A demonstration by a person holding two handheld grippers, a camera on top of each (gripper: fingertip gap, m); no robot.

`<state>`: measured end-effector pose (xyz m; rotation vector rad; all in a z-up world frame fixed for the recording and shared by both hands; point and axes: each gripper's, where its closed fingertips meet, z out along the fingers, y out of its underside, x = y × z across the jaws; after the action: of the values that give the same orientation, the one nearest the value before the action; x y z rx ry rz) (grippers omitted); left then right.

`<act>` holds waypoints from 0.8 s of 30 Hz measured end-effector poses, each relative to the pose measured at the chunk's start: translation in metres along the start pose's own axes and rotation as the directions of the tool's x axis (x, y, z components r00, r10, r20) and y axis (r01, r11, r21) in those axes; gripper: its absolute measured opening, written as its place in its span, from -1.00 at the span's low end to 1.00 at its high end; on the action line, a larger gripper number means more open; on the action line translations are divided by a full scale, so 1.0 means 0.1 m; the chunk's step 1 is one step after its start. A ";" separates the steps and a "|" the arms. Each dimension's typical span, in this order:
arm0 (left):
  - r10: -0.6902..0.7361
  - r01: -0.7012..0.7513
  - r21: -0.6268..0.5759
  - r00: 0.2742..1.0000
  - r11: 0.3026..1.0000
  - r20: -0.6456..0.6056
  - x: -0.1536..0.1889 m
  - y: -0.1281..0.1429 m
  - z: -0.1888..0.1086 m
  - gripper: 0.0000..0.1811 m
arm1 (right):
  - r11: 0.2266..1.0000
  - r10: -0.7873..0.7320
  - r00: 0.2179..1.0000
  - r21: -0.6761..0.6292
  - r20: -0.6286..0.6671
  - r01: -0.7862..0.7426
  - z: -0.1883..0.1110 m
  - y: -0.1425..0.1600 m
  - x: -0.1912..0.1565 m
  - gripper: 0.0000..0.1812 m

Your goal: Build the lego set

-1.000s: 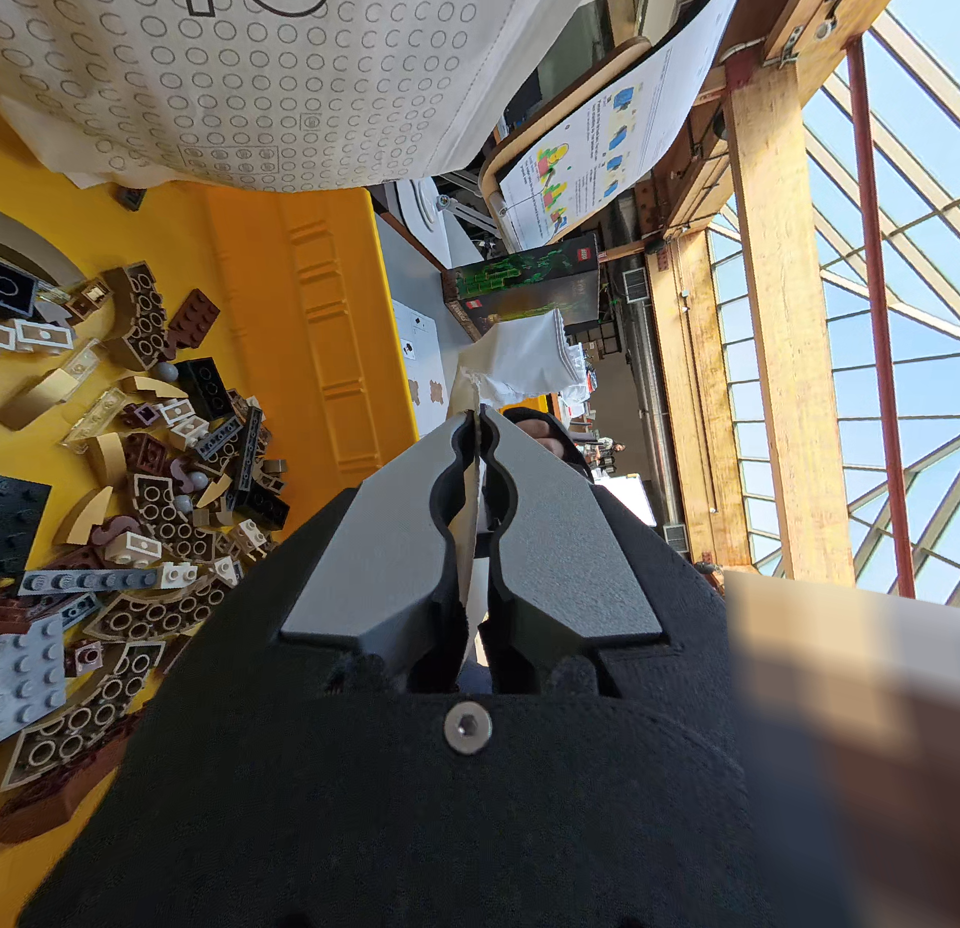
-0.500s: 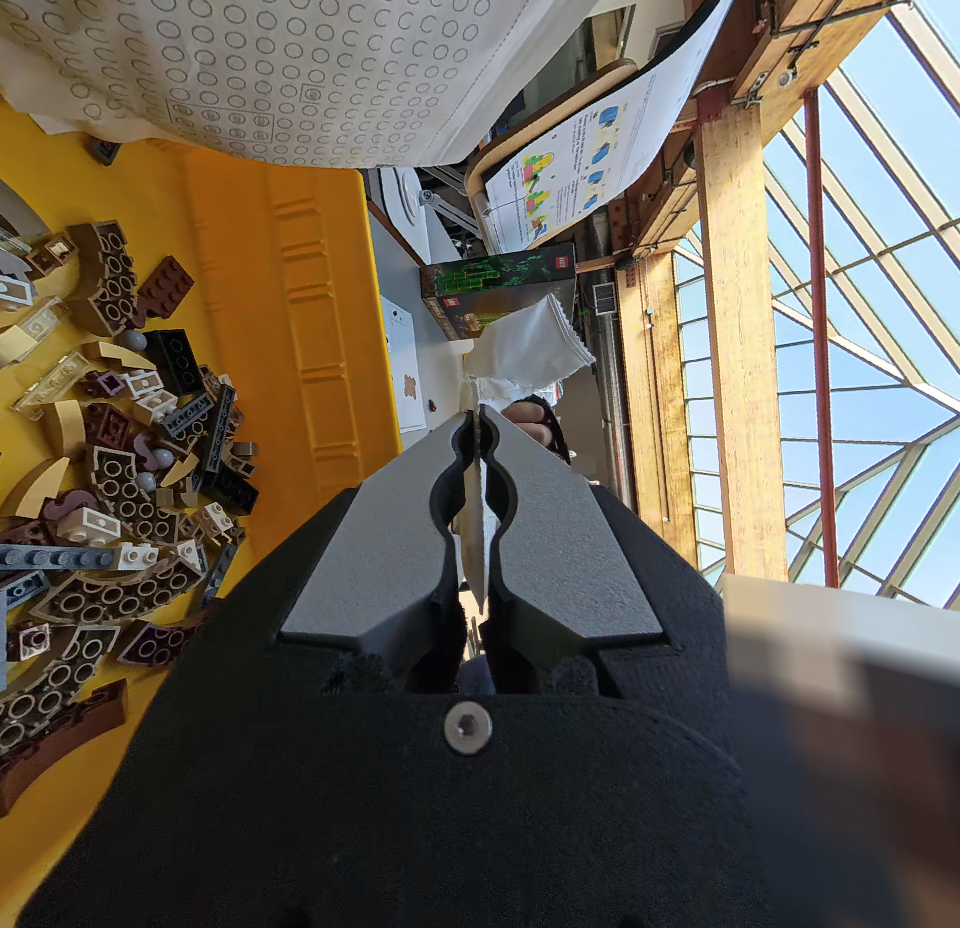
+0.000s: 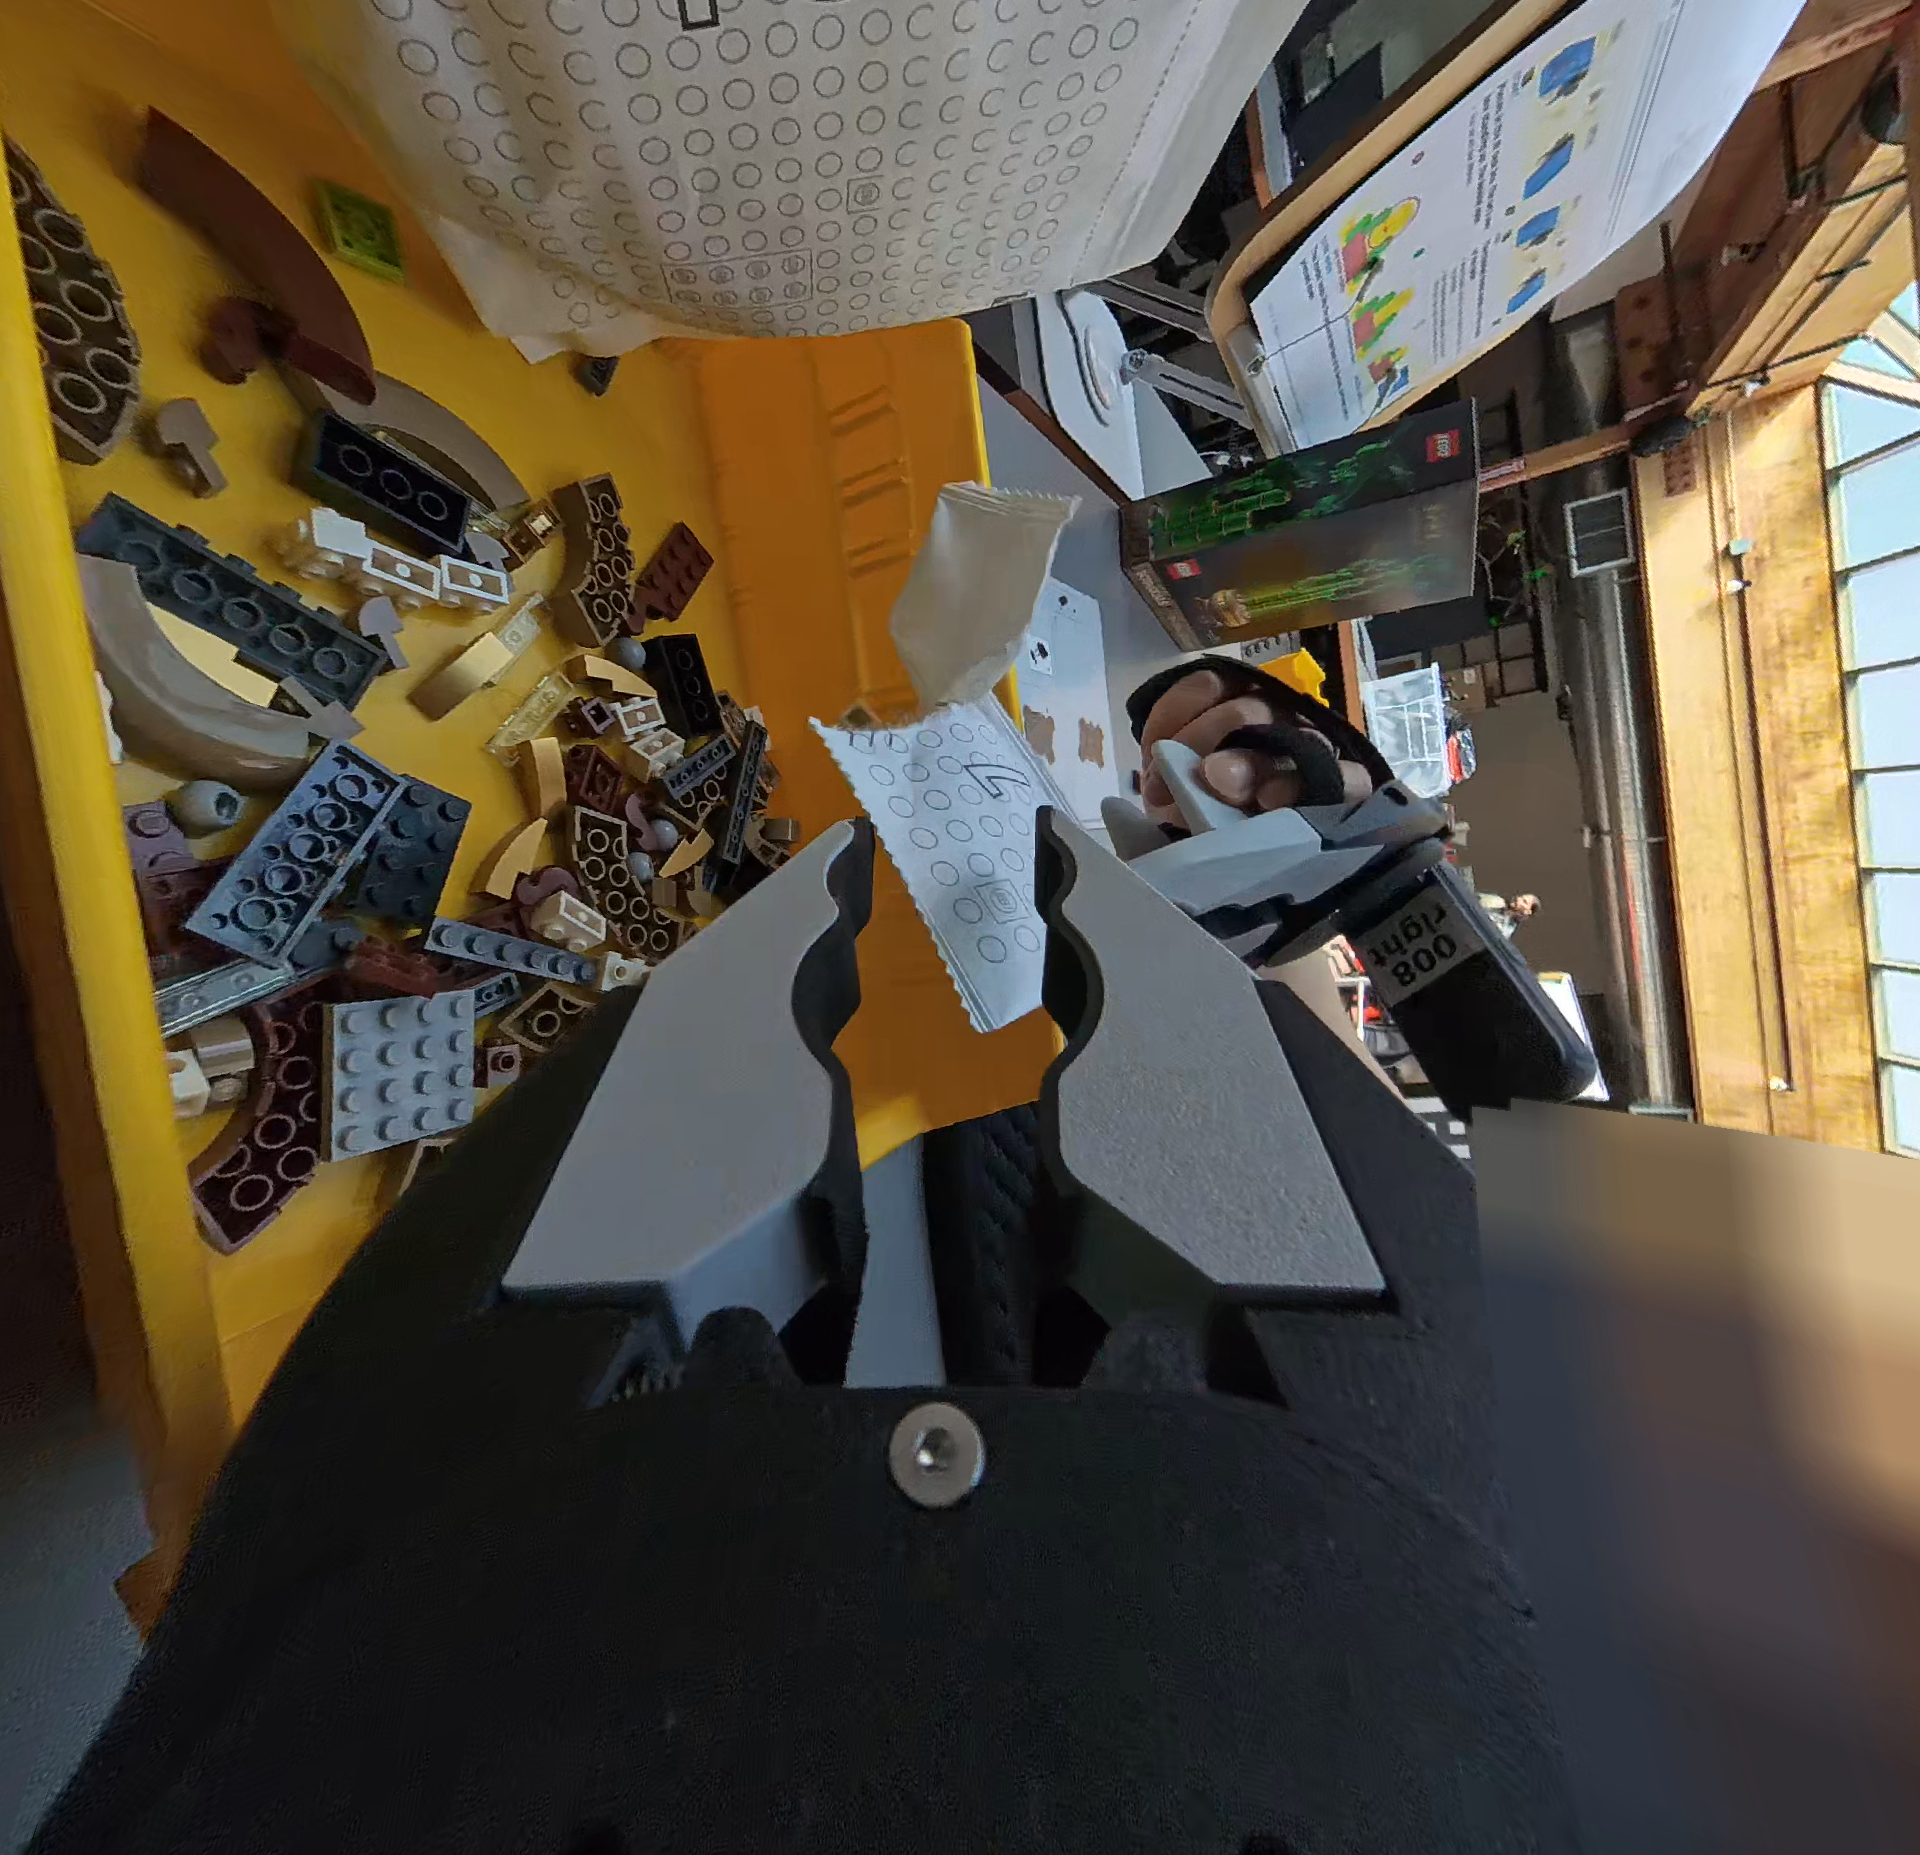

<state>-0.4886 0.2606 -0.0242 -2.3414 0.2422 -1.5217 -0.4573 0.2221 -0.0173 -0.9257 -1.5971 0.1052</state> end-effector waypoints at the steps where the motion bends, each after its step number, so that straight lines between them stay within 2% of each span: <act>1: 0.025 -0.025 0.008 0.999 1.000 0.021 -0.01 0.01 -0.02 -0.65 | 0.998 0.057 0.998 -0.001 0.037 -0.057 0.03 0.04 0.00 -0.97; 5: 0.162 -0.171 0.055 0.978 0.984 0.134 -0.08 0.01 -0.14 -0.65 | 0.949 0.316 0.933 -0.045 0.174 -0.313 0.18 0.21 0.04 -0.98; 10: 0.341 -0.371 0.102 0.912 0.923 0.228 -0.04 0.00 -0.22 -0.68 | 0.855 0.516 0.808 -0.110 0.282 -0.507 0.29 0.34 0.08 -1.00; 13: 0.441 -0.483 0.081 0.847 0.872 0.296 -0.10 -0.01 -0.23 -0.67 | 0.849 0.527 0.800 -0.138 0.287 -0.510 0.33 0.39 0.12 -1.00; 19: 0.597 -0.636 0.015 0.731 0.771 0.329 -0.16 0.00 -0.20 -0.60 | 0.819 0.572 0.752 -0.184 0.328 -0.543 0.37 0.42 0.16 -1.00; 24: 0.747 -0.782 -0.040 0.578 0.622 0.329 -0.05 -0.16 -0.25 -0.55 | 0.809 0.587 0.728 -0.207 0.354 -0.551 0.35 0.45 0.21 -1.00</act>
<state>-0.5138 0.2720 -0.0136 -1.9109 0.9312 -0.6849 -0.4643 0.2803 -0.0344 -1.5259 -1.6376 0.7085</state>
